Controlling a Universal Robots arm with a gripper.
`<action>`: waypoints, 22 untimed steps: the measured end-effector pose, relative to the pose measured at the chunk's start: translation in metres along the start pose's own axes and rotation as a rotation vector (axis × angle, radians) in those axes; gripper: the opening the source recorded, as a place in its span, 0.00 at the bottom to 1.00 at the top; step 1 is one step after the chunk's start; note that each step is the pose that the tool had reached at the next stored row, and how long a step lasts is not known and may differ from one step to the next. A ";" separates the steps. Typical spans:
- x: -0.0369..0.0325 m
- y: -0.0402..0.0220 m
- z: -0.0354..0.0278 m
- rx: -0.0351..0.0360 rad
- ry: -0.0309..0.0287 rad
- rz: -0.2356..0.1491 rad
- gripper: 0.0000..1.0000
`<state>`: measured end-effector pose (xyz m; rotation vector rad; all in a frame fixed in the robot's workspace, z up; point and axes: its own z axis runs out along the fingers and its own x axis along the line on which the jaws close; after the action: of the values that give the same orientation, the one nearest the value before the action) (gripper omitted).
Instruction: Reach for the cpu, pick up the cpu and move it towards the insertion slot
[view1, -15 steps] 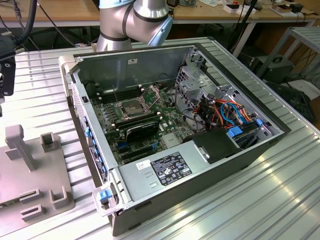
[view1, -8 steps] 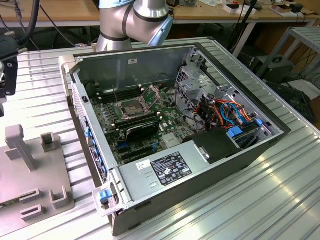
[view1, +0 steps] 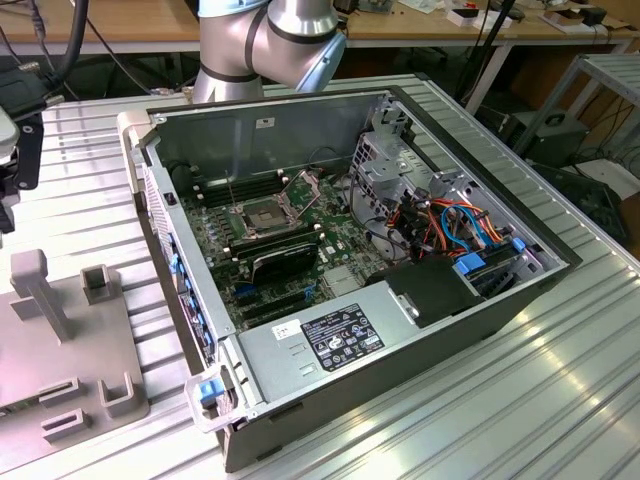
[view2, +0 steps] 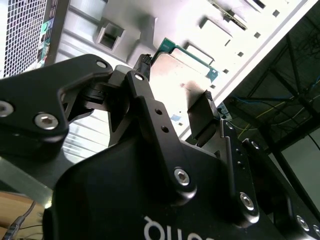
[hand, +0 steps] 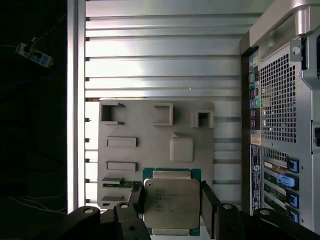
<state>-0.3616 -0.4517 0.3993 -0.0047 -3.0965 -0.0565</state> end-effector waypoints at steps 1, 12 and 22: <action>-0.0006 0.0000 -0.0001 0.0000 0.0001 0.000 0.55; -0.0129 0.0001 -0.0006 0.0000 0.0001 0.000 0.55; -0.0251 0.0001 -0.0009 0.0001 0.0001 0.000 0.55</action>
<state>-0.3364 -0.4517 0.3990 -0.0047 -3.0964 -0.0563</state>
